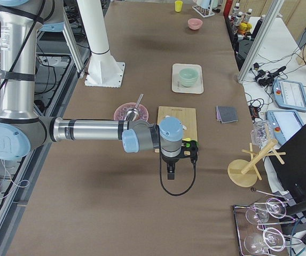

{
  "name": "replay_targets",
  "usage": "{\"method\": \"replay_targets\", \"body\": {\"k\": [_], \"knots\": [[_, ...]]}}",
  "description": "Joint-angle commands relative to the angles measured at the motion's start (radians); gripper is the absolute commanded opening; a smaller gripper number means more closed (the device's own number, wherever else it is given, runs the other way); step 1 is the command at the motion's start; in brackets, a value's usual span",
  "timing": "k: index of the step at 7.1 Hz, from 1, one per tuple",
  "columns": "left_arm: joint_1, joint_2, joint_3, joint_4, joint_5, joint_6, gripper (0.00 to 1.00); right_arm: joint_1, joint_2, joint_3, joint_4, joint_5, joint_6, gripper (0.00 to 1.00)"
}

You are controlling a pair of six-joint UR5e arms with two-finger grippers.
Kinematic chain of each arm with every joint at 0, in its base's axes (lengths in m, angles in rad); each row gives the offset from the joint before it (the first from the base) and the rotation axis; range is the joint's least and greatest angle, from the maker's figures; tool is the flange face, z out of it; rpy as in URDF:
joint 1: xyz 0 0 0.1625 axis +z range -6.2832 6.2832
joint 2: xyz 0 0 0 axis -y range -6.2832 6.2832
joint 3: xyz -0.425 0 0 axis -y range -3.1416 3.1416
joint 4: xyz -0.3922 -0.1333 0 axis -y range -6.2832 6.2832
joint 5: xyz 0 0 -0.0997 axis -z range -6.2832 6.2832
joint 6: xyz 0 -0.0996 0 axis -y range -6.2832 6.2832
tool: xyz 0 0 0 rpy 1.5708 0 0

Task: Stack pink bowl on green and place spoon
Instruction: 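Move the left gripper toward the pink bowl at the table edge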

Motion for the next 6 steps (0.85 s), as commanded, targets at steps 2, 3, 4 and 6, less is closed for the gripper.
{"method": "replay_targets", "body": {"k": [2,3,4,6], "knots": [[0.0,0.0,-0.001,-0.005,-0.002,0.004,1.0,0.0,0.0,0.0,0.011,0.003,0.0,1.0],[0.0,-0.015,-0.006,-0.019,-0.002,0.004,1.0,0.0,0.0,0.0,0.032,0.003,0.0,1.0],[0.0,-0.015,-0.009,-0.12,0.0,0.004,1.0,-0.009,0.0,0.0,0.078,0.004,0.0,1.0],[0.014,-0.023,0.078,-0.324,0.009,-0.008,1.0,-0.02,0.006,0.005,0.173,0.013,0.002,1.0]]}}
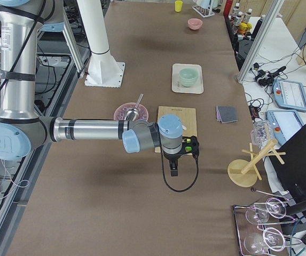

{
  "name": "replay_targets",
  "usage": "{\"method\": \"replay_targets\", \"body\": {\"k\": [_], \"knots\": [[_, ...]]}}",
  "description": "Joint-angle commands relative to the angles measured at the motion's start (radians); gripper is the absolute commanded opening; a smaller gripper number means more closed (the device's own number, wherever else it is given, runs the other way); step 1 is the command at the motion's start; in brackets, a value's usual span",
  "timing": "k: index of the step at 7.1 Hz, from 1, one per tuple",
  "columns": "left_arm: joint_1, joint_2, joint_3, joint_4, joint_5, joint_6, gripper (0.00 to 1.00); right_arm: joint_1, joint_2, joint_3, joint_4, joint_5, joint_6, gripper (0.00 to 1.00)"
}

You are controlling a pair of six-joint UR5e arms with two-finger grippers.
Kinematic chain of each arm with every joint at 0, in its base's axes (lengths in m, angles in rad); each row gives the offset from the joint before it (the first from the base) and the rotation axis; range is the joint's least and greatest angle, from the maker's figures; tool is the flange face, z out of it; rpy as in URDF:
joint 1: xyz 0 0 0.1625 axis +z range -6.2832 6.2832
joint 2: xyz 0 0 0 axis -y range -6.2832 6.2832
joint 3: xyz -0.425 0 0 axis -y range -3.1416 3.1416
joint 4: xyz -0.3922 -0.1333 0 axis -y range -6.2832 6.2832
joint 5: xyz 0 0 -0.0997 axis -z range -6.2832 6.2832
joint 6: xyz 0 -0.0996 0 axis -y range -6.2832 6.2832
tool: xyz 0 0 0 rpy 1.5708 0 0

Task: Stack pink bowl on green and place spoon
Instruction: 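Move the left gripper toward the pink bowl at the table edge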

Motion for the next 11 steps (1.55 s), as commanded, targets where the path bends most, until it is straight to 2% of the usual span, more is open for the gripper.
{"method": "replay_targets", "body": {"k": [1,2,3,4,5,6,7,8,9,10,11], "knots": [[0.022,-0.081,0.12,-0.087,0.002,-0.013,1.0,-0.024,0.028,-0.004,0.106,0.002,-0.001,1.0],[0.028,-0.139,0.19,-0.085,-0.004,-0.095,1.0,-0.035,0.079,-0.016,0.106,0.004,0.004,1.0],[0.09,-0.29,0.329,-0.076,0.002,-0.167,1.0,-0.053,0.119,-0.033,0.099,-0.002,0.014,1.0],[0.131,-0.325,0.387,-0.079,0.002,-0.232,1.0,-0.082,0.184,-0.082,0.095,-0.004,0.042,1.0],[0.167,-0.332,0.401,-0.097,0.002,-0.236,1.0,-0.136,0.242,-0.128,0.103,-0.004,0.118,1.0],[0.177,-0.333,0.436,-0.196,0.003,-0.236,1.0,-0.196,0.299,-0.16,0.098,-0.021,0.173,1.0],[0.218,-0.338,0.49,-0.232,0.006,-0.275,1.0,-0.239,0.331,-0.173,0.097,-0.051,0.225,1.0],[0.276,-0.38,0.555,-0.243,0.055,-0.323,1.0,-0.266,0.35,-0.171,0.098,-0.088,0.261,1.0],[0.29,-0.397,0.597,-0.245,0.174,-0.331,0.99,-0.271,0.356,-0.159,0.098,-0.091,0.283,1.0],[0.291,-0.426,0.66,-0.252,0.177,-0.329,0.99,-0.271,0.358,-0.145,0.097,-0.091,0.29,1.0],[0.289,-0.433,0.736,-0.325,0.18,-0.329,0.99,-0.27,0.358,-0.127,0.095,-0.088,0.309,1.0]]}}
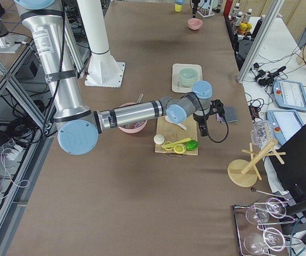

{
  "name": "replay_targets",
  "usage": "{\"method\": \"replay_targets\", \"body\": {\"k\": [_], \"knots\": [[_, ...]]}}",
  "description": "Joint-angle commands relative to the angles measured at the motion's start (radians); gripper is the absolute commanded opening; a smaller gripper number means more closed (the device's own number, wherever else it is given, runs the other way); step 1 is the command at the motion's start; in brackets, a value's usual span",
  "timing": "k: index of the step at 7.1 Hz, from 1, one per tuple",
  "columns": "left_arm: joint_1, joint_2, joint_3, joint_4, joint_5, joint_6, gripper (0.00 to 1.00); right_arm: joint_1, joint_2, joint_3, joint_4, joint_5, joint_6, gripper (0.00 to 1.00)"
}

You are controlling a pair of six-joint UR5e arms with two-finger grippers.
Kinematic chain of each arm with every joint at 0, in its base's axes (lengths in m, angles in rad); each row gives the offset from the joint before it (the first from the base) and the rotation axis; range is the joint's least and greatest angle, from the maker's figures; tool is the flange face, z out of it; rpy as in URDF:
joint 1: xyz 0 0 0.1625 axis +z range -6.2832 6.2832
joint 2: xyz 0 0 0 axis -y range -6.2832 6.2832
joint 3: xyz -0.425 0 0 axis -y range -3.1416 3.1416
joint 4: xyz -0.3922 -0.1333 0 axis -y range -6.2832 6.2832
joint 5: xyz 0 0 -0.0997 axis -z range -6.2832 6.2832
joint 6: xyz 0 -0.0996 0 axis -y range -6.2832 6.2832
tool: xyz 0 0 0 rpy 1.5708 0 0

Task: Stack pink bowl on green and place spoon
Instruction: 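Grasp the pink bowl rim with the left gripper and lift it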

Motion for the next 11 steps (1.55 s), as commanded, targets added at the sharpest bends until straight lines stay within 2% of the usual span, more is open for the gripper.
{"method": "replay_targets", "body": {"k": [1,2,3,5,6,7,8,9,11], "knots": [[0.004,-0.03,0.155,-0.107,0.018,-0.004,0.99,-0.003,0.002,0.029,-0.002,0.0,0.029,1.0],[0.003,-0.034,0.18,-0.112,0.018,-0.01,0.98,-0.001,0.001,0.031,-0.002,0.0,0.03,1.0],[0.003,-0.035,0.187,-0.112,0.017,-0.015,0.92,-0.001,0.001,0.032,-0.002,0.0,0.03,1.0],[0.003,-0.035,0.194,-0.112,0.003,-0.061,0.44,-0.001,0.001,0.032,-0.002,-0.001,0.03,1.0],[0.003,-0.035,0.194,-0.112,-0.015,-0.076,0.32,-0.001,0.001,0.031,-0.002,-0.003,0.03,1.0],[0.003,-0.035,0.194,-0.112,-0.017,-0.085,0.28,-0.001,0.002,0.031,-0.002,-0.003,0.03,1.0],[0.003,-0.036,0.194,-0.112,-0.018,-0.09,0.17,-0.001,0.002,0.032,-0.002,-0.003,0.03,1.0],[0.003,-0.038,0.192,-0.113,-0.037,-0.12,0.0,-0.001,0.002,0.032,0.0,-0.003,0.029,1.0],[0.001,-0.053,0.145,-0.113,-0.08,-0.215,0.0,-0.001,0.001,0.032,0.0,-0.004,0.03,1.0]]}}
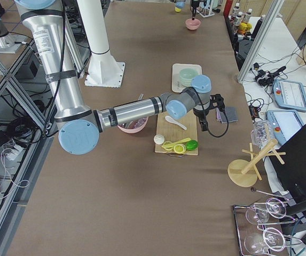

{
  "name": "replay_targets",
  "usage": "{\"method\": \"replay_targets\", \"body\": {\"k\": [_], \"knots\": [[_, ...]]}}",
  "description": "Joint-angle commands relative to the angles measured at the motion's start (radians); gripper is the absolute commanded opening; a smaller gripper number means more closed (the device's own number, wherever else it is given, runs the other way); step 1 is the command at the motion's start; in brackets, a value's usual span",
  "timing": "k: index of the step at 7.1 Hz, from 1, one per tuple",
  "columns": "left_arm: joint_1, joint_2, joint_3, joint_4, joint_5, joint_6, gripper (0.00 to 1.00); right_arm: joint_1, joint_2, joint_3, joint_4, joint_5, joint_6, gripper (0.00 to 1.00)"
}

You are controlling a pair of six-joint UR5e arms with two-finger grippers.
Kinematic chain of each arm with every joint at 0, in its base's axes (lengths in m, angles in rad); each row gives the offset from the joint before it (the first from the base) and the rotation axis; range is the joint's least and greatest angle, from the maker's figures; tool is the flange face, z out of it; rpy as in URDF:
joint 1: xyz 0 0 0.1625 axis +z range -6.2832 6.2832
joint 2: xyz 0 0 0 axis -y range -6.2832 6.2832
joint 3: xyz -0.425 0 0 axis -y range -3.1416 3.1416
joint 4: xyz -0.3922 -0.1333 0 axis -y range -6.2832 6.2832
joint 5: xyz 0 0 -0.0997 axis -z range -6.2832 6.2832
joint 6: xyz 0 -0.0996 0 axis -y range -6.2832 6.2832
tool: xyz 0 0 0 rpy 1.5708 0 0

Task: Stack pink bowl on green and place spoon
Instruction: 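Grasp the pink bowl rim with the left gripper and lift it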

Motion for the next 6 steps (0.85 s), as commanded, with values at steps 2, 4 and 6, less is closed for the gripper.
{"method": "replay_targets", "body": {"k": [2,4,6], "knots": [[-0.001,-0.006,-0.222,0.045,-0.019,-0.253,0.0,-0.002,-0.007,0.0,0.003,-0.001,0.001,1.0],[0.074,-0.012,-0.478,0.239,-0.04,-0.44,0.0,-0.002,-0.014,0.0,0.006,-0.001,0.001,1.0],[0.204,-0.068,-0.607,0.25,-0.048,-0.743,0.0,-0.003,-0.016,-0.001,0.009,-0.002,0.0,1.0]]}}
